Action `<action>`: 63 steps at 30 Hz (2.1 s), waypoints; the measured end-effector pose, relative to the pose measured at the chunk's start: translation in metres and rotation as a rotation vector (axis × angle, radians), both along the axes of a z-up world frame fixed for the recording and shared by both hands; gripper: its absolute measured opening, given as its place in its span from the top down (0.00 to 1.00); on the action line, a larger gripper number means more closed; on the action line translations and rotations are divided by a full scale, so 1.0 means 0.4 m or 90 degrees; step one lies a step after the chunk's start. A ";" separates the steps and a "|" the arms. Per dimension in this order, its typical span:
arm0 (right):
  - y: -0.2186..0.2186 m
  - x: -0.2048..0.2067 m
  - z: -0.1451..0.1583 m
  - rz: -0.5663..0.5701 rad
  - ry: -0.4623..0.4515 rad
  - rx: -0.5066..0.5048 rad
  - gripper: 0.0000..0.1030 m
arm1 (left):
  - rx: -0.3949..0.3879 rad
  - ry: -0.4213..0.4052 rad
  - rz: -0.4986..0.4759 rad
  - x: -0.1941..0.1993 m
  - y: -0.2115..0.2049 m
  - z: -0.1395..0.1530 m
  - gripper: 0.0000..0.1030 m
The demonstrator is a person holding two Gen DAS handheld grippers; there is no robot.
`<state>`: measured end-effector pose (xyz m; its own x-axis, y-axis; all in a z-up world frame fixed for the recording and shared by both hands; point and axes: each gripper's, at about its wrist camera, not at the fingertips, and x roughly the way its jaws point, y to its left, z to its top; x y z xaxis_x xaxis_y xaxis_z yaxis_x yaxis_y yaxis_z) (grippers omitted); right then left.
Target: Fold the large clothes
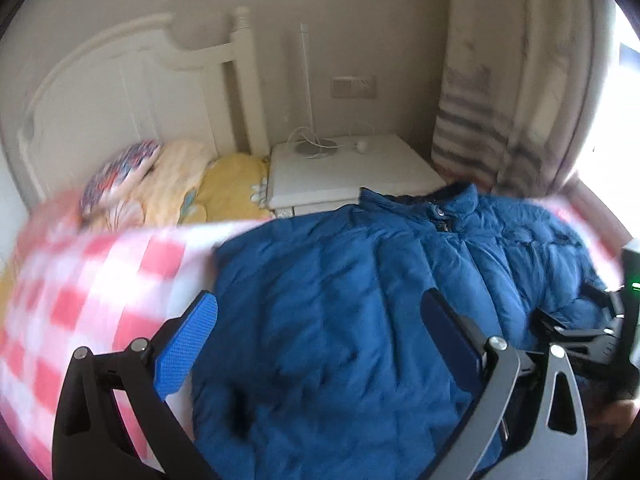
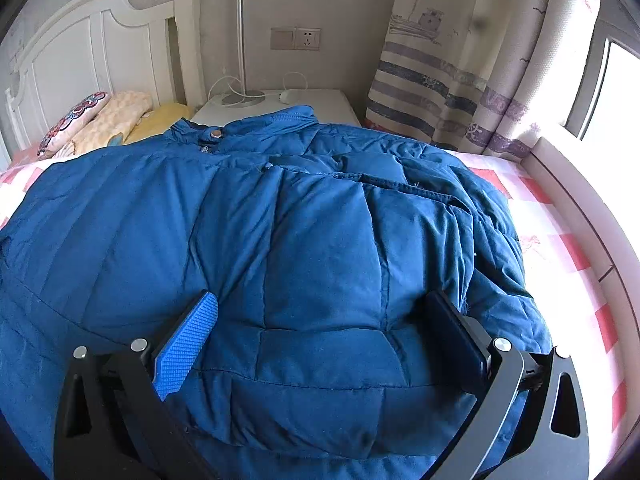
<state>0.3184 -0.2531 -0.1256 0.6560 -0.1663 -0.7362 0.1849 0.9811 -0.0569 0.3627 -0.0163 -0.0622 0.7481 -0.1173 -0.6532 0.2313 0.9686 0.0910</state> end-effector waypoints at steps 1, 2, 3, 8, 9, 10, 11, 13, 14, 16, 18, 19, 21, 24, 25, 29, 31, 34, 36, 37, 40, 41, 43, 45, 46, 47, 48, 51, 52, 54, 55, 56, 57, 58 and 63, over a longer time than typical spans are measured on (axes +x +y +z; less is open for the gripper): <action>0.000 0.000 0.000 0.000 0.000 0.000 0.04 | 0.015 0.006 0.004 0.018 -0.020 -0.006 0.02; -0.001 0.000 0.000 0.000 0.000 0.001 0.04 | 0.023 0.023 0.012 0.049 -0.038 -0.022 0.02; 0.001 0.000 0.000 0.000 0.000 0.001 0.04 | 0.023 0.033 0.013 0.063 -0.047 -0.033 0.02; -0.013 0.000 0.000 0.006 -0.005 0.018 0.04 | 0.033 0.093 0.035 0.133 -0.052 -0.197 0.02; -0.015 0.000 0.000 0.006 -0.006 0.022 0.04 | 0.018 0.075 0.035 0.126 -0.046 -0.201 0.02; -0.013 -0.002 0.000 0.006 -0.007 0.024 0.04 | 0.017 0.075 0.035 0.124 -0.044 -0.201 0.02; -0.014 -0.002 0.000 0.006 -0.007 0.025 0.04 | 0.025 0.080 0.036 0.126 -0.046 -0.197 0.02; -0.012 -0.001 0.000 0.006 -0.007 0.026 0.04 | 0.039 0.094 0.046 0.128 -0.056 -0.170 0.03; -0.012 -0.001 0.000 0.006 -0.007 0.026 0.04 | 0.028 0.085 0.039 0.123 -0.061 -0.145 0.03; -0.012 -0.001 0.000 0.006 -0.007 0.026 0.04 | 0.005 0.049 0.018 0.106 -0.074 -0.091 0.02; -0.012 -0.002 0.000 0.006 -0.007 0.027 0.04 | 0.020 0.019 0.004 0.112 -0.106 -0.052 0.02; -0.012 -0.002 0.000 0.006 -0.007 0.027 0.04 | 0.029 0.016 0.001 0.117 -0.119 -0.050 0.02; -0.011 -0.001 0.000 0.006 -0.007 0.027 0.04 | 0.055 0.029 -0.004 0.148 -0.146 -0.067 0.02; -0.011 -0.002 0.001 0.005 -0.007 0.027 0.04 | 0.092 0.091 0.006 0.203 -0.162 -0.158 0.02; -0.011 -0.002 0.000 0.007 -0.008 0.028 0.04 | 0.084 0.101 -0.001 0.209 -0.163 -0.179 0.02; -0.009 -0.001 0.000 0.006 -0.008 0.028 0.04 | 0.030 0.090 -0.004 0.210 -0.135 -0.194 0.02; -0.010 -0.001 0.001 0.007 -0.009 0.029 0.04 | 0.043 0.088 -0.003 0.200 -0.134 -0.190 0.02; -0.010 -0.001 0.001 0.007 -0.008 0.029 0.04 | 0.029 0.080 0.014 0.151 -0.115 -0.159 0.02; -0.011 -0.001 0.001 0.007 -0.009 0.029 0.04 | 0.003 0.055 0.009 0.089 -0.091 -0.128 0.02; -0.011 -0.001 0.001 0.007 -0.009 0.029 0.04 | -0.001 0.043 0.006 0.062 -0.080 -0.116 0.02; -0.011 -0.001 0.001 0.007 -0.008 0.029 0.04 | 0.012 0.018 -0.010 -0.012 -0.057 -0.101 0.02; -0.011 -0.001 0.001 0.007 -0.008 0.029 0.04 | 0.028 0.021 -0.013 -0.025 -0.053 -0.111 0.02; -0.011 -0.001 0.001 0.007 -0.008 0.029 0.04 | 0.071 0.034 -0.009 -0.024 -0.057 -0.144 0.02; -0.010 -0.001 0.001 0.007 -0.009 0.030 0.04 | 0.074 0.054 -0.012 -0.010 -0.050 -0.188 0.02; -0.011 -0.001 0.001 0.007 -0.009 0.030 0.04 | 0.060 0.055 -0.013 -0.007 -0.042 -0.197 0.02; -0.011 -0.001 0.000 0.007 -0.009 0.030 0.04 | 0.053 0.059 -0.013 -0.003 -0.038 -0.202 0.02; -0.010 -0.001 0.001 0.007 -0.009 0.031 0.04 | 0.055 0.061 -0.012 -0.002 -0.039 -0.202 0.02; -0.009 -0.001 0.001 0.006 -0.009 0.030 0.04 | 0.076 0.061 0.001 -0.023 -0.042 -0.190 0.02; -0.009 -0.001 0.002 0.006 -0.009 0.031 0.04 | 0.074 0.062 0.005 -0.037 -0.039 -0.181 0.02; -0.008 -0.001 0.002 0.006 -0.009 0.030 0.04 | 0.057 0.057 -0.003 -0.087 -0.026 -0.162 0.02; -0.011 0.000 0.001 0.007 -0.009 0.030 0.04 | 0.053 0.056 -0.010 -0.115 -0.019 -0.159 0.02; -0.011 0.000 0.001 0.007 -0.009 0.030 0.04 | 0.058 0.061 -0.011 -0.140 -0.011 -0.161 0.02; -0.011 0.000 0.001 0.007 -0.009 0.029 0.04 | 0.065 0.067 -0.009 -0.160 -0.005 -0.167 0.02; -0.011 0.000 0.001 0.008 -0.009 0.030 0.04 | 0.071 0.075 -0.007 -0.180 0.004 -0.176 0.02; -0.009 0.000 0.002 0.007 -0.009 0.028 0.04 | 0.014 0.131 0.002 -0.214 0.074 -0.231 0.02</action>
<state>0.3183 -0.2569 -0.1250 0.6679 -0.1261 -0.7335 0.1742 0.9847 -0.0107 0.2770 0.0134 -0.1547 0.5995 -0.0995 -0.7942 0.2444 0.9676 0.0632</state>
